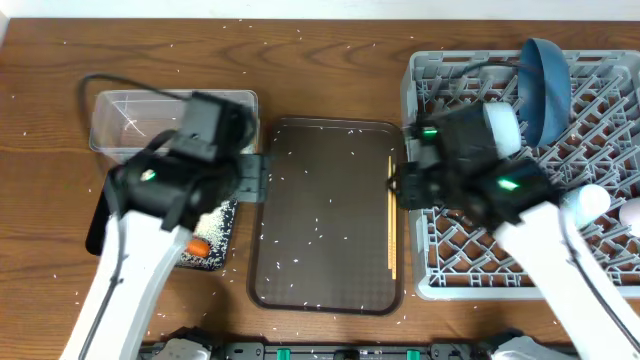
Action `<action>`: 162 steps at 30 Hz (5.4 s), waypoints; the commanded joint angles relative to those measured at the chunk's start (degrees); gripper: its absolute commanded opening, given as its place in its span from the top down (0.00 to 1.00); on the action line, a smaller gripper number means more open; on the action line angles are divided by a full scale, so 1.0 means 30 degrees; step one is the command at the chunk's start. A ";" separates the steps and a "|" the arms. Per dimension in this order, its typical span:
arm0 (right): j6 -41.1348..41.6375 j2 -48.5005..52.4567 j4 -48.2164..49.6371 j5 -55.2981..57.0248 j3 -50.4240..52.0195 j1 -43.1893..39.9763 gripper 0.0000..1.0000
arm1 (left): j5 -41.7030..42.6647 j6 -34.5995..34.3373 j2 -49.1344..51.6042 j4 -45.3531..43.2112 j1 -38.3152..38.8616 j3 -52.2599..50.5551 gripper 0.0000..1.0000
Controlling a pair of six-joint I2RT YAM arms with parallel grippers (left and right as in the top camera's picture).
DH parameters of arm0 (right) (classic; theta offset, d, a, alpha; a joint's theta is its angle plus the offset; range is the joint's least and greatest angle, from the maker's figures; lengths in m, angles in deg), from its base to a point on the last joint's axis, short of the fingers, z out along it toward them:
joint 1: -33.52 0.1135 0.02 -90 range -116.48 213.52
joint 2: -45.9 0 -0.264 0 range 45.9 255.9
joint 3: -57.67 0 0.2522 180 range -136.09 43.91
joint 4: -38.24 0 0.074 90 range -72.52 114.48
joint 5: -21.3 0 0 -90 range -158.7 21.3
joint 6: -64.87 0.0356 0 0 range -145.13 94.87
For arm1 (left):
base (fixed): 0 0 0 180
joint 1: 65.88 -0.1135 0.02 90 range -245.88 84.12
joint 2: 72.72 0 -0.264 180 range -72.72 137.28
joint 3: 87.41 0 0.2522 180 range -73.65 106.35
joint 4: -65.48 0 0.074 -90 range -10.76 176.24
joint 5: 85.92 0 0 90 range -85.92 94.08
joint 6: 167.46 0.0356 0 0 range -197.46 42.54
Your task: Sort waste into correct bins and load items into the dishwasher rack
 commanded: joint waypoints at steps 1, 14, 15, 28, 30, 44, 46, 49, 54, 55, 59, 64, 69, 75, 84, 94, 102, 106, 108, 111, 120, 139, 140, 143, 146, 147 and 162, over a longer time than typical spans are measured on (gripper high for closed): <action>0.2441 0.2390 0.0160 0.1158 0.0015 0.1195 0.59 | -0.1858 -0.1180 -0.1654 0.0984 -0.1479 0.0532 0.33; 0.4459 1.0010 0.1231 0.2324 0.0015 0.1887 0.67 | -0.1916 -0.1173 -0.3716 0.3169 -0.4772 0.0532 0.02; 0.4648 1.0331 0.1224 0.2324 0.0015 0.1887 0.67 | -0.1916 -0.1173 -0.3694 0.3162 -0.4772 0.0532 0.02; 0.5034 1.2021 0.1384 0.2331 0.0022 0.1872 0.69 | -0.1916 -0.1173 -0.3563 0.3162 -0.4772 0.0532 0.02; 0.5027 1.2021 0.1217 0.2331 0.0022 0.1865 0.68 | -0.1916 -0.1173 -0.3563 0.3162 -0.4772 0.0532 0.02; 0.3745 0.9588 0.1100 0.3191 0.0000 0.1909 0.60 | -0.1916 -0.1173 -0.3563 0.3169 -0.4772 0.0532 0.02; 0.3767 0.9588 0.1005 0.3206 0.0007 0.1902 0.59 | -0.1916 -0.1173 -0.3563 0.3162 -0.4772 0.0532 0.02; 0.4065 0.9799 0.0889 0.3366 0.0058 0.1865 0.58 | -0.1916 -0.1173 -0.3563 0.3162 -0.4772 0.0532 0.02; 0.4116 1.0003 0.1559 0.3410 0.0430 0.1894 0.57 | -0.1916 -0.1173 -0.3563 0.3162 -0.4772 0.0532 0.02; 0.4116 1.0003 0.1734 0.3402 0.0517 0.1909 0.57 | -0.1916 -0.1173 -0.3563 0.3162 -0.4772 0.0532 0.02; 0.4116 1.0010 0.2375 0.3381 0.0911 0.1909 0.61 | -0.1916 -0.1173 -0.3563 0.3162 -0.4772 0.0532 0.02; 0.3242 1.0010 0.4167 0.2586 0.1683 0.2069 0.64 | -0.1916 -0.1173 -0.3563 0.3162 -0.4772 0.0532 0.02; 0.2732 1.0003 0.4488 0.2645 0.1887 0.2331 0.64 | -0.1916 -0.1173 -0.3563 0.3169 -0.4772 0.0532 0.02; 0.2739 0.9989 0.4430 0.2710 0.1858 0.2310 0.78 | -0.1916 -0.1173 -0.3563 0.3169 -0.4772 0.0532 0.02; 0.1530 0.9814 0.4546 0.2936 0.1625 0.2455 0.99 | -0.1916 -0.1173 -0.3563 0.3169 -0.4772 0.0532 0.02; -0.1399 0.3410 0.1610 0.3067 -0.1428 0.1902 0.99 | -0.1916 -0.1173 -0.3563 0.3162 -0.4772 0.0532 0.02; -0.1392 0.1413 0.0175 0.4335 -0.1224 -0.1792 0.99 | -0.1916 -0.1173 -0.3563 0.3162 -0.4772 0.0532 0.02; -0.1392 0.2149 0.0372 0.4328 -0.0379 -0.3235 0.99 | -0.1916 -0.1173 -0.3563 0.3162 -0.4772 0.0532 0.02; -0.1399 0.2601 0.0561 0.4335 -0.0015 -0.3519 0.99 | -0.1916 -0.1173 -0.3563 0.3169 -0.4772 0.0532 0.02; -0.1406 0.3424 0.0823 0.4350 0.0299 -0.3592 0.99 | -0.1916 -0.1173 -0.3563 0.3169 -0.4772 0.0532 0.02; -0.1341 0.2914 0.1581 0.2878 -0.0015 -0.2302 0.57 | -0.1916 -0.1173 -0.3563 0.3169 -0.4772 0.0532 0.02; 0.4677 0.9027 0.2295 0.5574 0.0867 0.2987 0.54 | -0.1916 -0.1173 -0.3563 0.3169 -0.4772 0.0532 0.02; 0.4677 0.9406 0.2280 0.5523 0.0867 0.2987 0.55 | -0.1916 -0.1173 -0.3563 0.3169 -0.4772 0.0532 0.02; 0.4699 1.0142 0.2310 0.5391 0.0867 0.2994 0.54 | -0.1916 -0.1173 -0.3563 0.3169 -0.4772 0.0532 0.02; 0.4692 1.0564 0.2273 0.5238 0.0867 0.2973 0.55 | -0.1916 -0.1173 -0.3563 0.3169 -0.4772 0.0532 0.02; 0.4707 1.0659 0.2215 0.5151 0.0874 0.2973 0.55 | -0.1916 -0.1173 -0.3563 0.3169 -0.4772 0.0532 0.02; 0.2725 1.0899 0.2361 0.4466 0.0925 0.2980 0.66 | -0.1916 -0.1173 -0.3563 0.3162 -0.4772 0.0532 0.02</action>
